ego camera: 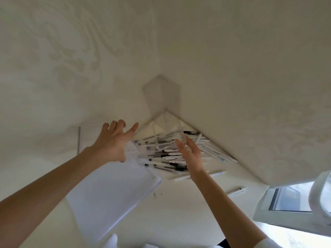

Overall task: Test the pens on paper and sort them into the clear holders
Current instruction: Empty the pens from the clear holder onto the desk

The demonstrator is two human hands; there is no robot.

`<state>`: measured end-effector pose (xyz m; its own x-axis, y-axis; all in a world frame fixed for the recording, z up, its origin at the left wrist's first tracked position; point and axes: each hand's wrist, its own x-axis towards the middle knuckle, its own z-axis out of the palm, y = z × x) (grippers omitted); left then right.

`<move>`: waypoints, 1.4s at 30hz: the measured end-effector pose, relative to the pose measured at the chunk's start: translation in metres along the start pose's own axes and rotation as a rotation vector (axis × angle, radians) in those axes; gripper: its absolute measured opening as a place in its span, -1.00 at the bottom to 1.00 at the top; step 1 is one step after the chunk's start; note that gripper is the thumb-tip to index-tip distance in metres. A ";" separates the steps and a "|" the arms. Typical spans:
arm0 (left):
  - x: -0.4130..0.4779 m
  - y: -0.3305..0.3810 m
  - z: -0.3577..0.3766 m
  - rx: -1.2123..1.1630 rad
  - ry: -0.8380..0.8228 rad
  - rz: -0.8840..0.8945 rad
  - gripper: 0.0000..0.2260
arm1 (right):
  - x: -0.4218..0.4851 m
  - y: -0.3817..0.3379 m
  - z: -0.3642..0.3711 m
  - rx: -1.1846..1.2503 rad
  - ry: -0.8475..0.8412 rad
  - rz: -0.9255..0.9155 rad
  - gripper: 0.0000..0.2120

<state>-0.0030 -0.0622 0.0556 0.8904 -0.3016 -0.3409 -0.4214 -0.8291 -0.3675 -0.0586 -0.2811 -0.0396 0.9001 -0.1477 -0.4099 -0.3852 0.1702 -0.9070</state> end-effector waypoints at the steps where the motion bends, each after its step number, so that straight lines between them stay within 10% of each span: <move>1: 0.003 0.004 -0.002 0.027 -0.008 0.016 0.02 | -0.002 0.000 -0.004 -0.035 0.034 -0.017 -0.54; 17: 0.054 0.059 -0.015 0.019 0.006 0.231 -0.03 | -0.009 0.023 -0.054 -0.027 0.251 0.007 -0.34; 25: 0.030 0.034 0.024 -0.645 0.203 0.218 0.11 | -0.015 -0.007 -0.027 0.080 0.137 -0.013 -0.54; 32: 0.011 0.031 0.036 -1.199 0.448 0.210 0.06 | -0.034 -0.047 0.016 -0.012 0.026 -0.084 -0.33; 36: 0.001 0.029 0.043 -1.515 0.393 0.091 0.00 | -0.037 -0.046 0.018 -0.038 -0.171 -0.132 -0.62; 42: -0.018 0.017 0.049 -2.176 0.109 0.083 -0.10 | -0.040 -0.036 0.025 -0.179 -0.534 -0.081 -0.17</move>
<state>-0.0348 -0.0479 0.0135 0.9220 -0.3082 -0.2345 0.2823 0.1205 0.9517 -0.0755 -0.2573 0.0117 0.8886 0.3674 -0.2746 -0.2970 0.0046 -0.9549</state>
